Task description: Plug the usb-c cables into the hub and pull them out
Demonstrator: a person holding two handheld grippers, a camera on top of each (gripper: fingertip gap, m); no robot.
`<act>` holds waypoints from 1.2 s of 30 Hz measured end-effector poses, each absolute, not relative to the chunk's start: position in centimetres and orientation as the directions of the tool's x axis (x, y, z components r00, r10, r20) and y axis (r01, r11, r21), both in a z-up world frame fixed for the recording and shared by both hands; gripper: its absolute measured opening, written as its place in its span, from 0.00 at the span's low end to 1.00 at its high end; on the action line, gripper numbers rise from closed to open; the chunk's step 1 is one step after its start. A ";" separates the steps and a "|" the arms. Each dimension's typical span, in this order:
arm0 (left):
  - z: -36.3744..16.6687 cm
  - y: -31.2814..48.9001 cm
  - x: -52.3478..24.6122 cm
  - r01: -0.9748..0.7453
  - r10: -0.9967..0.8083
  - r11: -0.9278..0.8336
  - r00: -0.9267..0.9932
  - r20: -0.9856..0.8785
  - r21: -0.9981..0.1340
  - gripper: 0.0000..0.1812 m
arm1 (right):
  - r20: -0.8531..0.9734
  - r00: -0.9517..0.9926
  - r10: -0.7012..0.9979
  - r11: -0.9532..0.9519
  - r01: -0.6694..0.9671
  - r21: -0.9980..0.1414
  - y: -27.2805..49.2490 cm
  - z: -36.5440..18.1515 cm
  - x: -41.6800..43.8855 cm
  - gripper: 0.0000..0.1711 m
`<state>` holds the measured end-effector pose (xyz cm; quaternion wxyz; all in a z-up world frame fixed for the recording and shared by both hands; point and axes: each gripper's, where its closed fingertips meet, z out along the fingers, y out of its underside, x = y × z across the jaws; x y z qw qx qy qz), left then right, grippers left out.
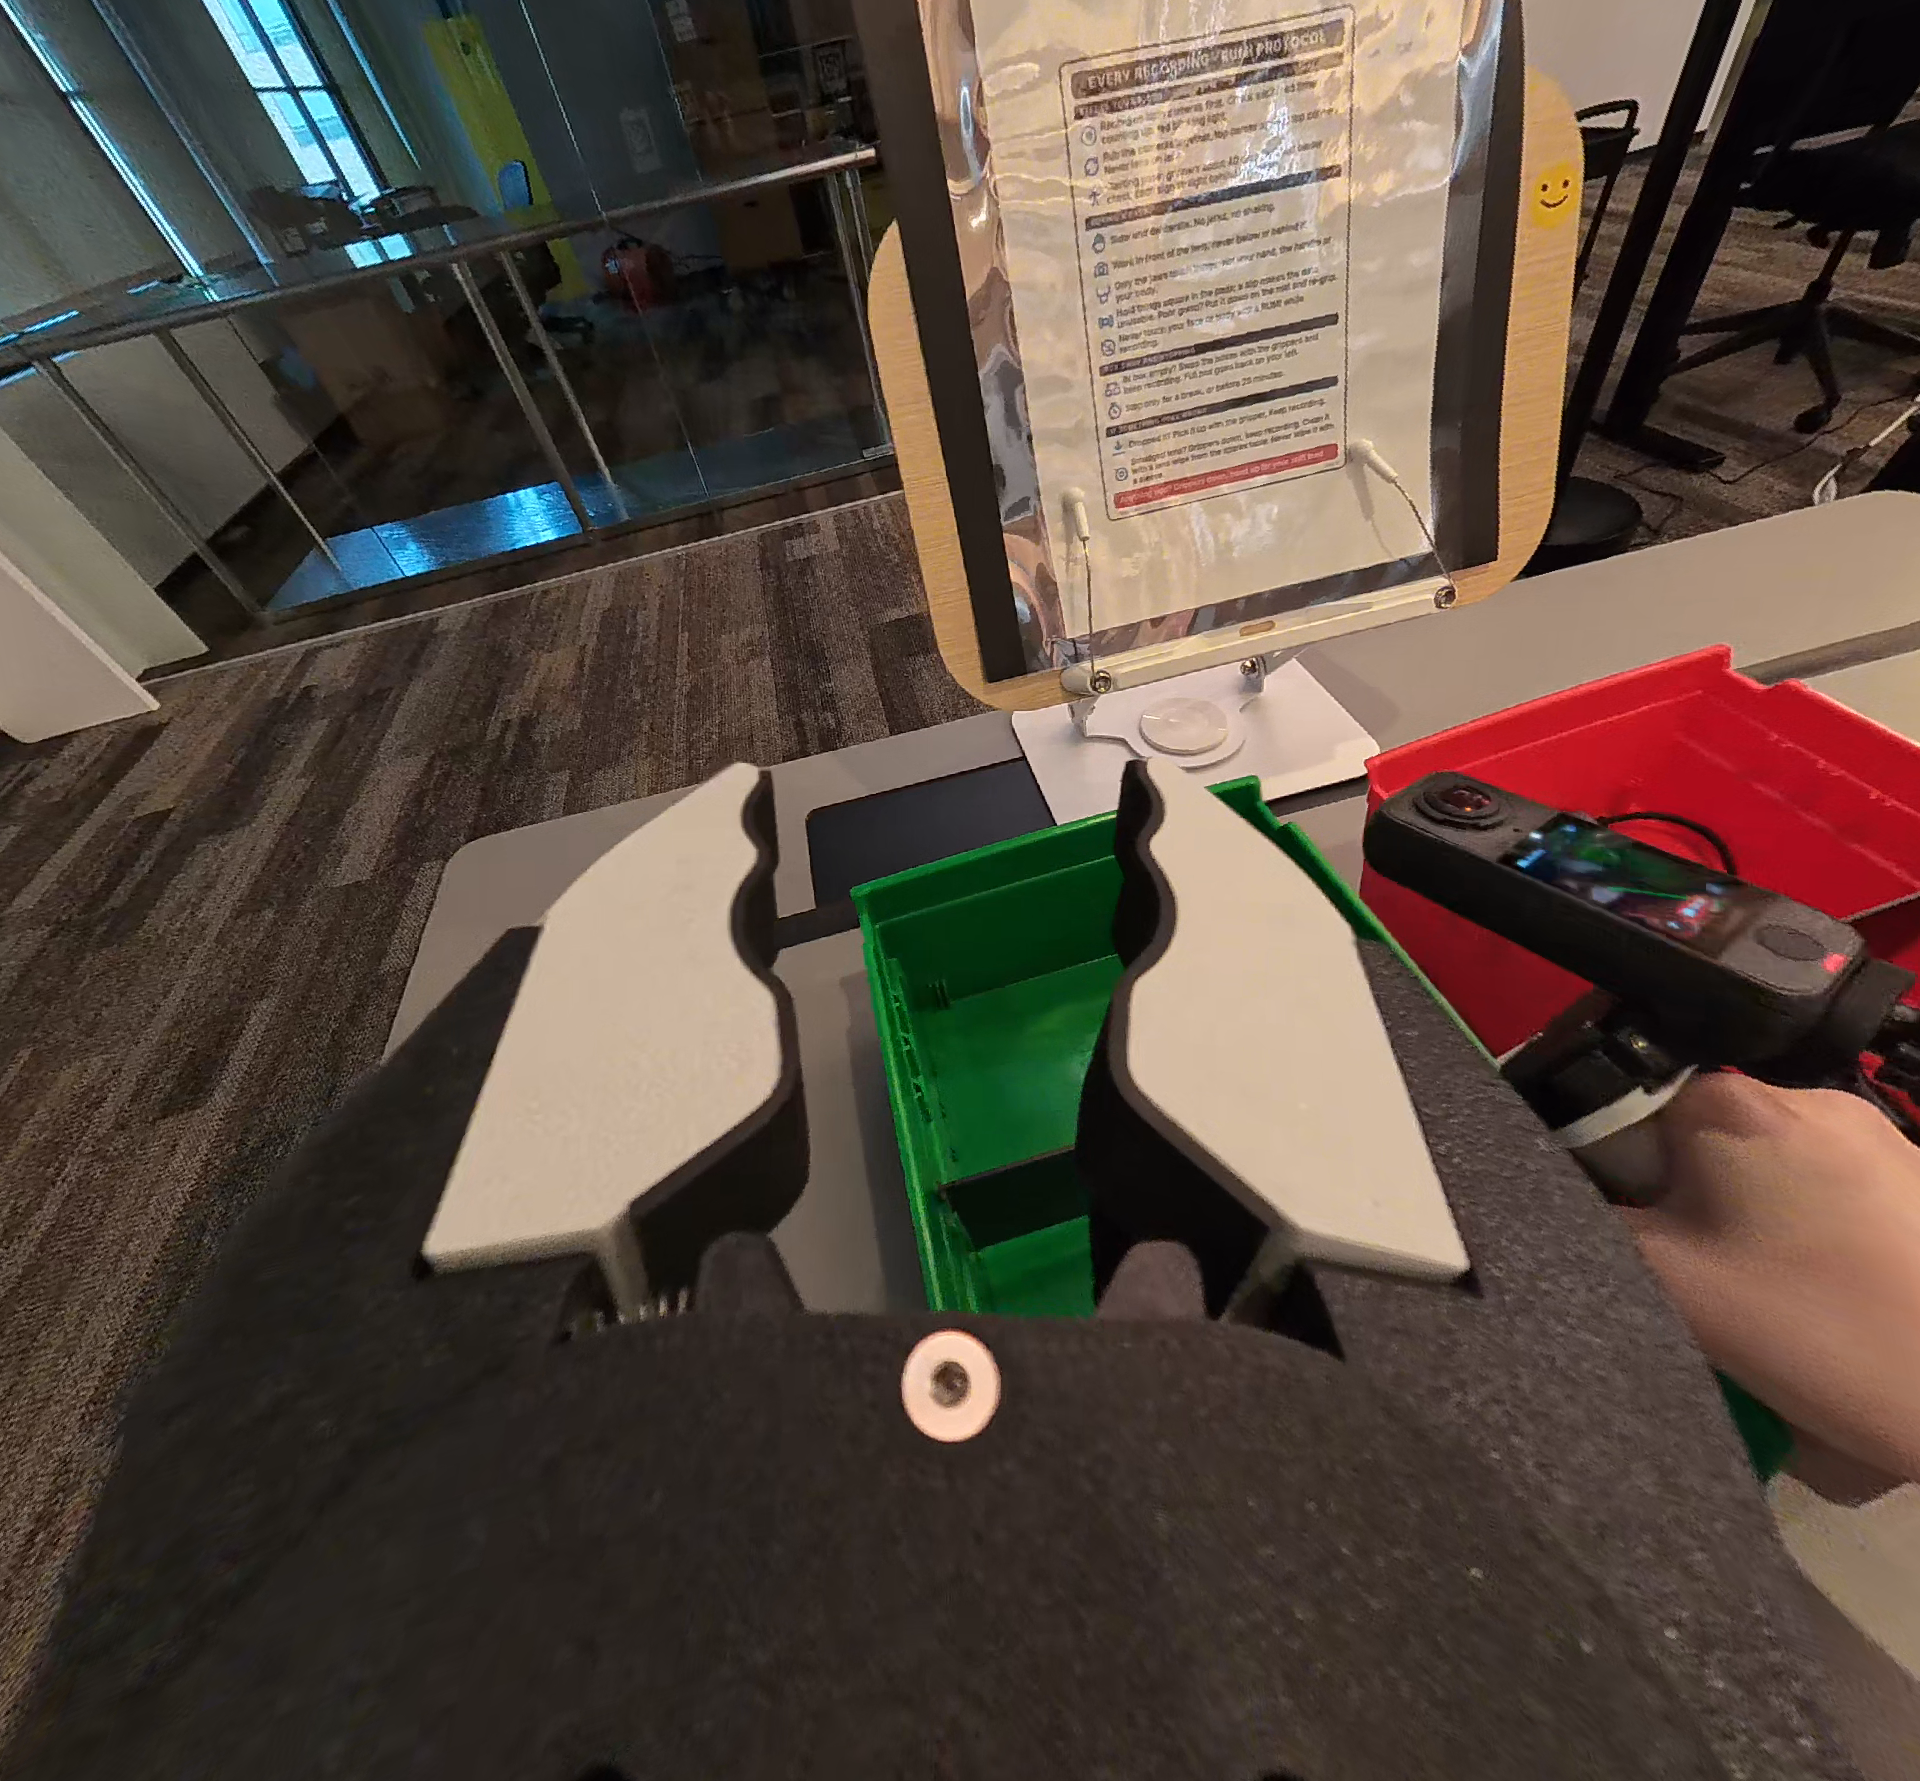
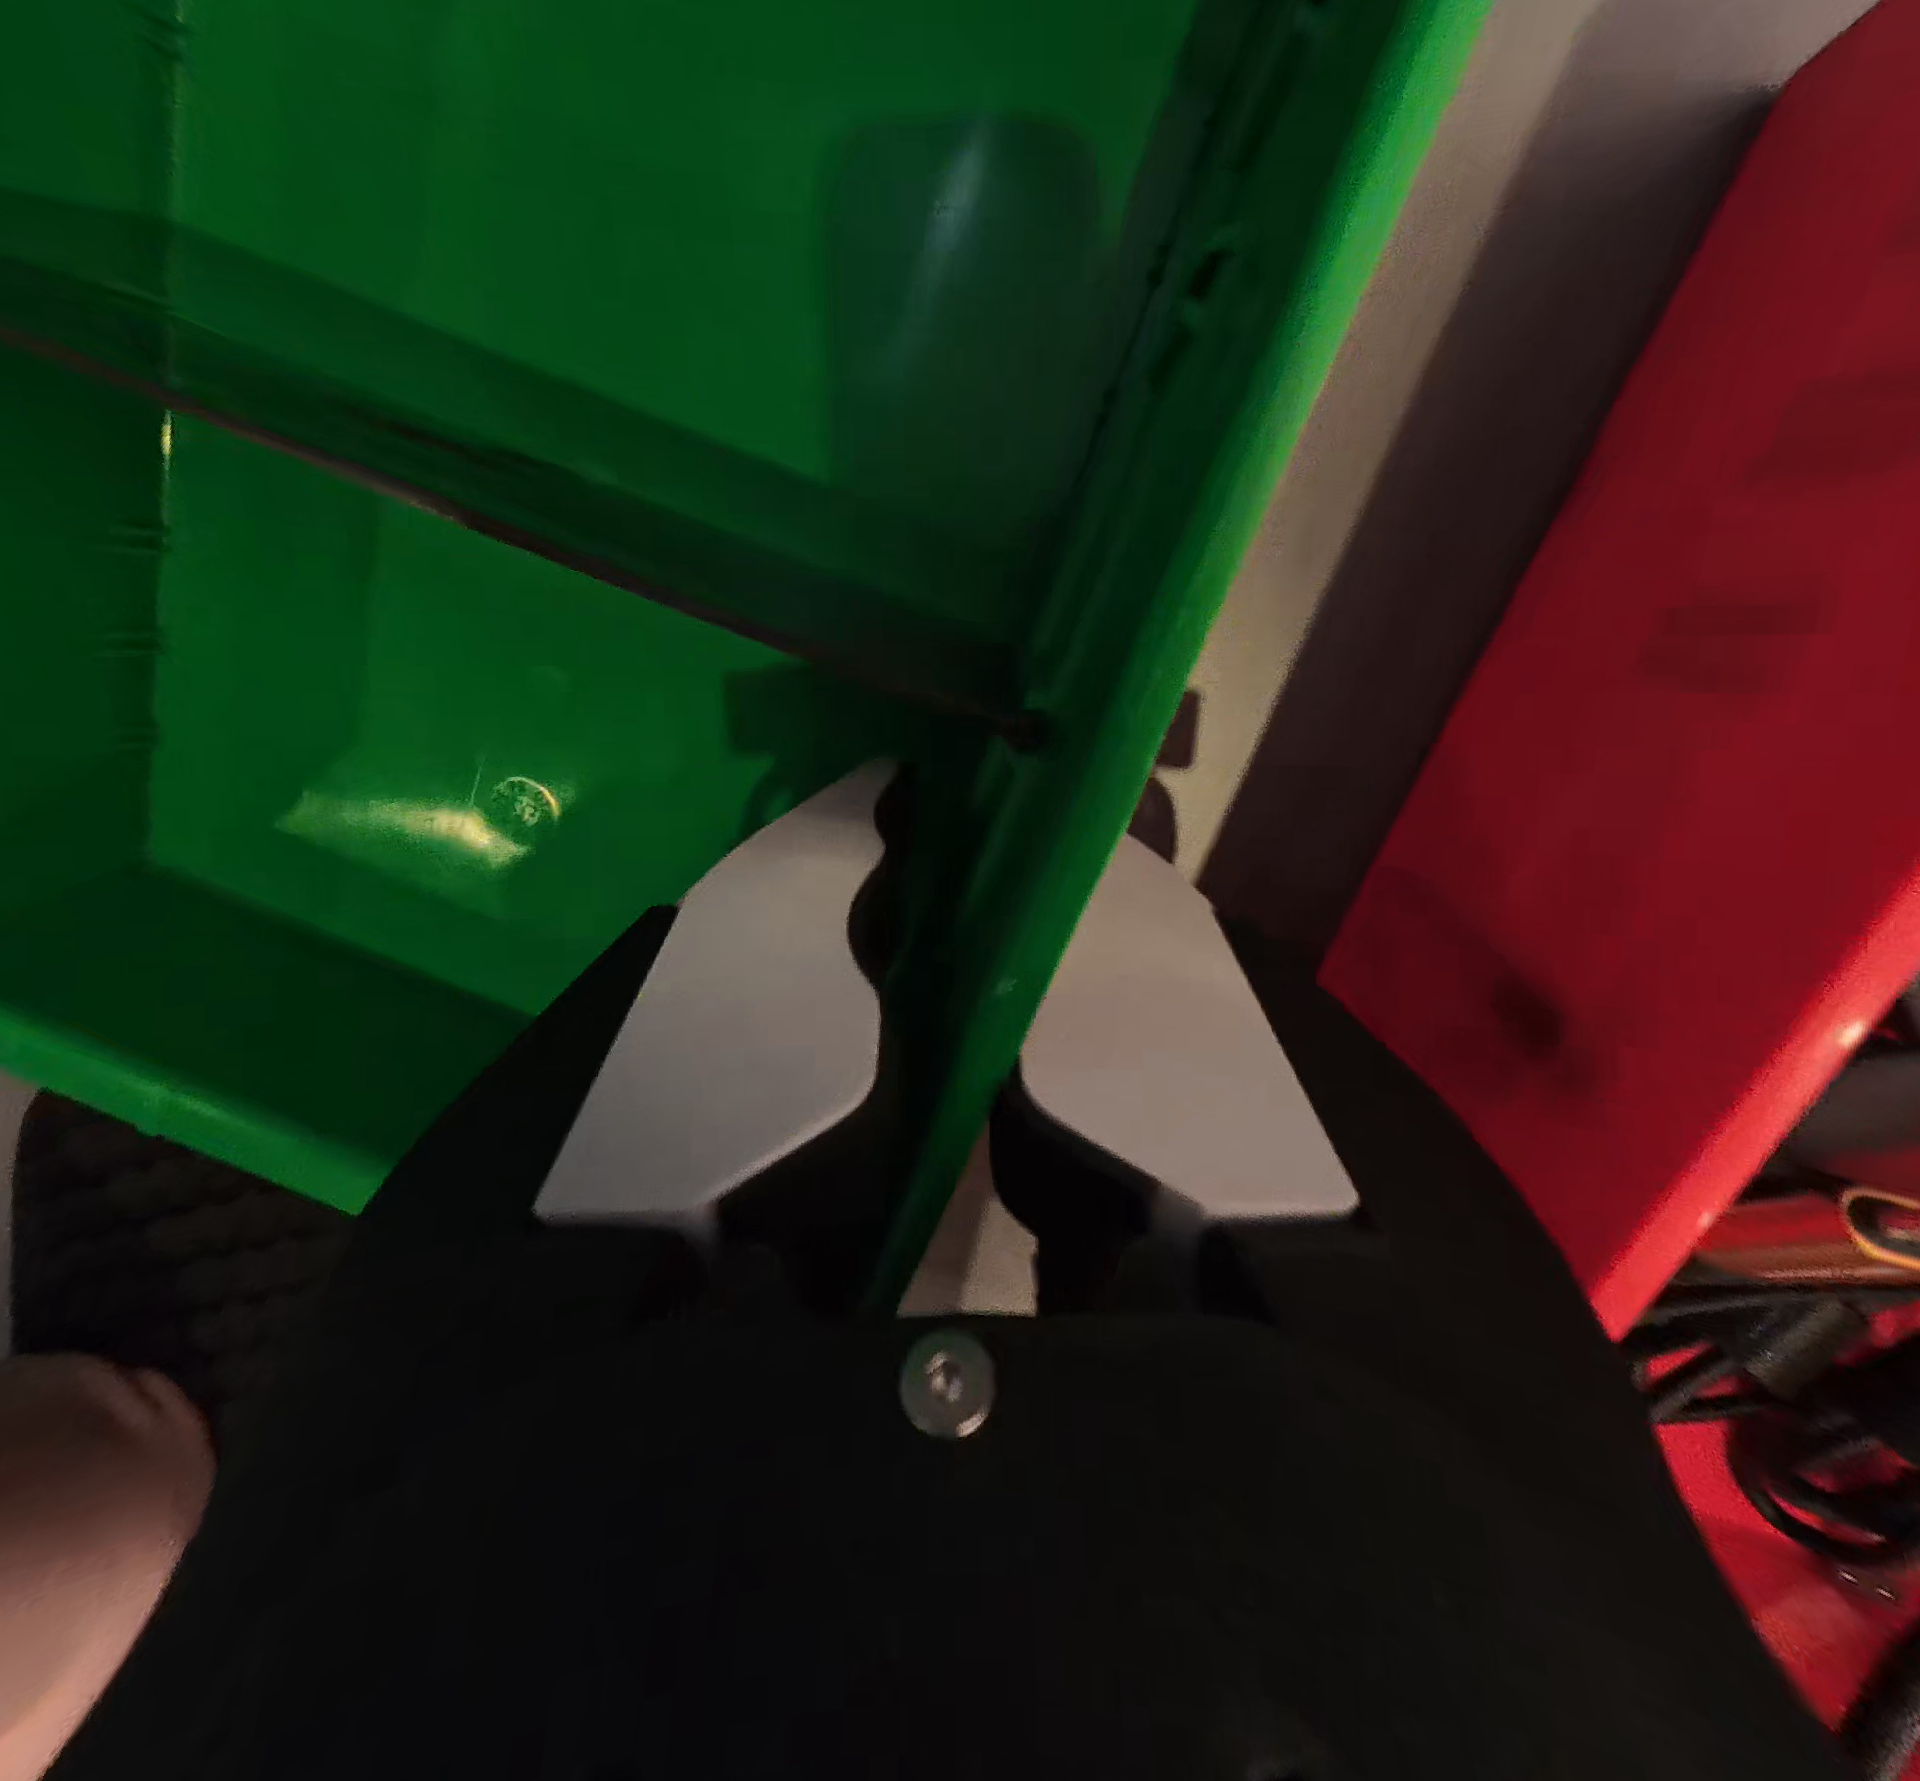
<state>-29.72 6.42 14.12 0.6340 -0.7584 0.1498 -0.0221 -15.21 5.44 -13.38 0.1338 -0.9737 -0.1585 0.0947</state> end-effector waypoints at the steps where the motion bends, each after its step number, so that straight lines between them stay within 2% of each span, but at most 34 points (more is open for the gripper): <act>1: 14.1 6.4 -29.7 -0.199 -0.257 -0.153 0.954 -0.156 -0.968 0.34 | -0.145 0.930 0.337 -0.914 0.287 -0.287 5.5 -13.4 -15.2 0.08; 7: 14.3 6.5 -29.4 -0.220 -0.248 -0.137 0.951 -0.182 -0.966 0.33 | -0.139 0.895 0.424 -0.887 0.381 -0.260 5.3 -13.2 -15.8 0.07; 16: 14.5 5.8 -27.4 -0.263 -0.292 -0.121 0.931 -0.219 -0.957 0.34 | -0.201 0.877 0.436 -0.889 0.386 -0.246 5.8 -12.1 -16.2 0.06; 22: 15.5 3.7 -25.6 -0.270 -0.358 -0.085 0.906 -0.224 -0.959 0.35 | -0.251 0.856 0.452 -0.874 0.369 -0.317 7.0 -7.8 -15.2 0.06; 24: 15.9 2.4 -25.1 -0.246 -0.392 -0.095 0.900 -0.191 -0.964 0.38 | -0.259 0.852 0.455 -0.864 0.352 -0.360 7.8 -5.3 -13.7 0.06; 25: 16.1 1.7 -25.0 -0.220 -0.406 -0.108 0.900 -0.159 -0.970 0.43 | -0.263 0.853 0.451 -0.860 0.337 -0.383 8.1 -3.8 -12.7 0.06; 28: 18.3 -1.3 -24.7 -0.098 -0.470 -0.059 0.881 -0.059 -0.993 0.46 | -0.264 0.862 0.432 -0.843 0.283 -0.458 8.9 0.8 -8.1 0.06; 32: 21.7 -5.2 -24.9 0.091 -0.579 0.051 0.814 0.045 -0.994 0.45 | -0.231 0.905 0.357 -0.803 0.171 -0.571 8.5 5.8 2.1 0.06; 36: 20.3 -5.3 -23.3 0.046 -0.642 -0.024 0.765 0.051 -0.999 0.47 | -0.214 0.963 0.164 -0.774 -0.009 -0.633 5.5 6.0 14.6 0.06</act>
